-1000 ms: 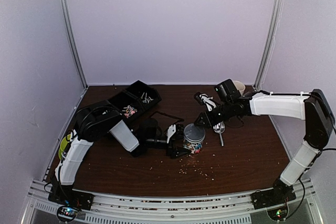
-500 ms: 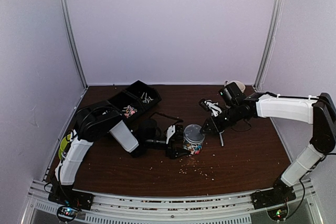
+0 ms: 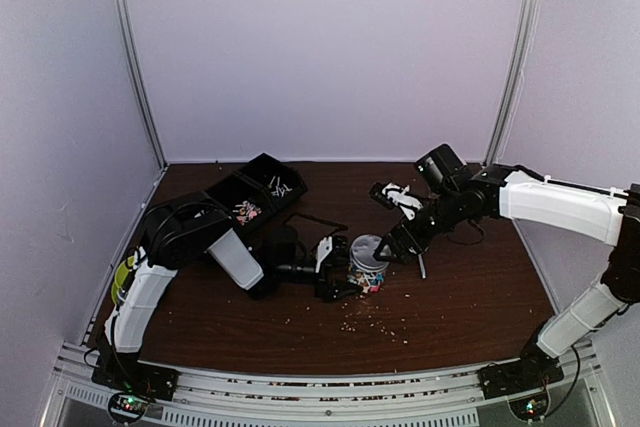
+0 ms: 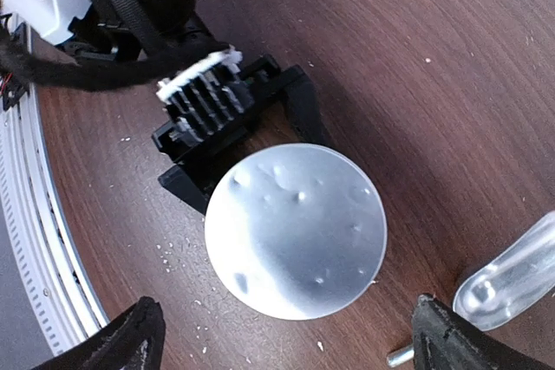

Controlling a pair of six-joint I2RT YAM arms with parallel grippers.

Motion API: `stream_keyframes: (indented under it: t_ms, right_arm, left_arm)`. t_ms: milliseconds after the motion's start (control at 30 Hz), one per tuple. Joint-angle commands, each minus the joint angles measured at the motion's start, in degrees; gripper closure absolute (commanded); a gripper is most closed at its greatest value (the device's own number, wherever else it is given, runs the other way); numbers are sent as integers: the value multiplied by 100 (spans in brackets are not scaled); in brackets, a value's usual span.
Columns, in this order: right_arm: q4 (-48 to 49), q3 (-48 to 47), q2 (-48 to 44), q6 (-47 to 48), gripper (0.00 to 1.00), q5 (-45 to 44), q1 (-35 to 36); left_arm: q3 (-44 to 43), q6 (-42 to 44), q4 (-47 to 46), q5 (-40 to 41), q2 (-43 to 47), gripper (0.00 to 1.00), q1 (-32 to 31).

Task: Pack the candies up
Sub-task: Screw the box lid onto the packing box.

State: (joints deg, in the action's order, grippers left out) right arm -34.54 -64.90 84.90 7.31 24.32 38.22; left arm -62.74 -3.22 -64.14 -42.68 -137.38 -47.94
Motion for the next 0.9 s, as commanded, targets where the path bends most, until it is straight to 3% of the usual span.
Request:
stream_keyframes:
  t_ms: [0, 333, 533, 867]
  right_arm:
    - [-438, -307, 69, 1116, 0, -165, 141]
    - [-108, -52, -240, 3225, 1, 73, 155]
    - [-76, -70, 50, 3655, 0, 332, 183]
    - [469, -123, 269, 3571, 1, 92, 318]
  left_arm:
    - [-14, -195, 8, -220, -204, 20, 83]
    - [33, 178, 211, -484, -200, 18, 83]
    - [-28, 173, 211, -783, -250, 18, 81]
    - [-73, 173, 262, -932, -273, 18, 73]
